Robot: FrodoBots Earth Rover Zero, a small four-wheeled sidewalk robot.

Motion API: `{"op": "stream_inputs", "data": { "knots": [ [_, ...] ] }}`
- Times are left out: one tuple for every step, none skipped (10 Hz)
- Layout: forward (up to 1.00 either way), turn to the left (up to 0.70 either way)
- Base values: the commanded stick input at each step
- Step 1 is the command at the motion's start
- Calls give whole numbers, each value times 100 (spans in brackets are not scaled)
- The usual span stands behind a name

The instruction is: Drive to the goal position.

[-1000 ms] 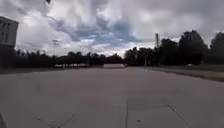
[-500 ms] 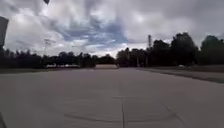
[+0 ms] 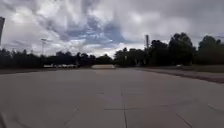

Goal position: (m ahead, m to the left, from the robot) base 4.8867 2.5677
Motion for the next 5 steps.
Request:
{"op": "stream_inputs", "data": {
  "knots": [
    [100, 0],
    [100, 0],
    [100, 0],
    [100, 2],
    [100, -31]
  ]
}}
